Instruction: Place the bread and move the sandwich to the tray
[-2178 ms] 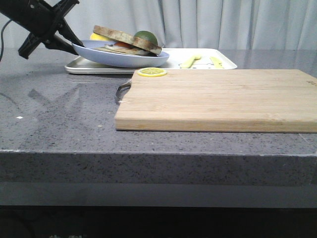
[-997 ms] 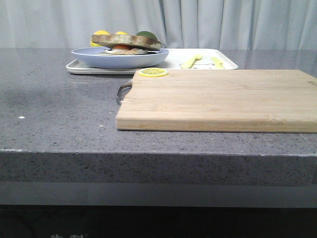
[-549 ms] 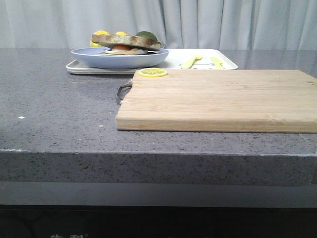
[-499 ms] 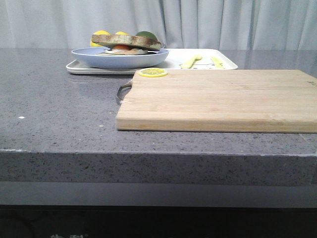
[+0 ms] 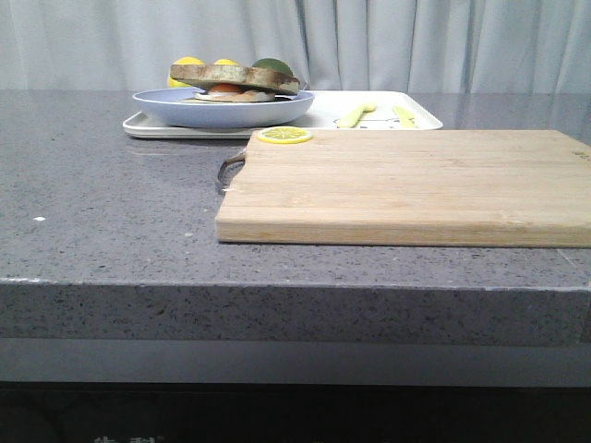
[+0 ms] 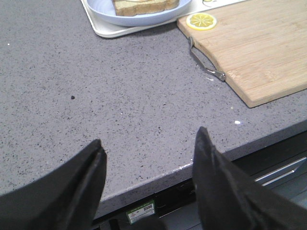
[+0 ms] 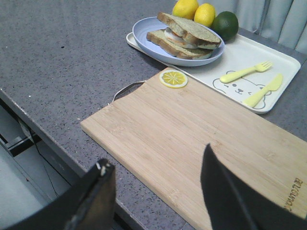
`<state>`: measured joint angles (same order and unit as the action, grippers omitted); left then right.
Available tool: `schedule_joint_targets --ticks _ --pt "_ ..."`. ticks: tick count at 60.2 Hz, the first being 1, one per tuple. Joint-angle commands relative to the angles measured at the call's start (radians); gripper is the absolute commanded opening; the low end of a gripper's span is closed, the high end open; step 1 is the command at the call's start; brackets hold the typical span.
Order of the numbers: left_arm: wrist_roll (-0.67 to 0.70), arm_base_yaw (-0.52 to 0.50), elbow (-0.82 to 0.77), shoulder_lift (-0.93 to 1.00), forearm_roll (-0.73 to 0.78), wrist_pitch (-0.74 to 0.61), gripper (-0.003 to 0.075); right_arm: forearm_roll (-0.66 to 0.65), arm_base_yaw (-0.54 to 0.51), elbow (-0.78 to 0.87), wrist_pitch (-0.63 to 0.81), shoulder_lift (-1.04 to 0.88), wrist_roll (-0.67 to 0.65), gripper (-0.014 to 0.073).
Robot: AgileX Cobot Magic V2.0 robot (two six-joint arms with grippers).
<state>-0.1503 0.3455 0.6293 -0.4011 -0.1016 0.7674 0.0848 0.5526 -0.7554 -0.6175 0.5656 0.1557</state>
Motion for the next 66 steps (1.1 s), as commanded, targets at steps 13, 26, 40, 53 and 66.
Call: schedule_joint_targets --ticks 13,26,40,53,66 --pt "0.012 0.008 0.025 -0.004 -0.005 -0.073 0.0120 -0.005 0.000 -0.028 0.017 0.002 0.002 0.0075" --pt "0.012 0.008 0.025 -0.004 -0.009 -0.065 -0.0018 -0.005 0.000 -0.028 0.007 0.002 0.002 -0.0067" --pt "0.012 0.008 0.025 -0.004 -0.009 -0.071 -0.0018 -0.005 0.000 -0.028 0.001 0.002 0.002 -0.0067" --pt "0.012 0.008 0.018 0.001 -0.009 -0.080 -0.0018 -0.005 0.000 -0.028 0.001 0.002 0.002 -0.0067" --pt "0.012 -0.124 -0.109 0.231 -0.010 -0.189 -0.0018 -0.005 0.000 -0.028 0.001 0.002 0.002 -0.0067"
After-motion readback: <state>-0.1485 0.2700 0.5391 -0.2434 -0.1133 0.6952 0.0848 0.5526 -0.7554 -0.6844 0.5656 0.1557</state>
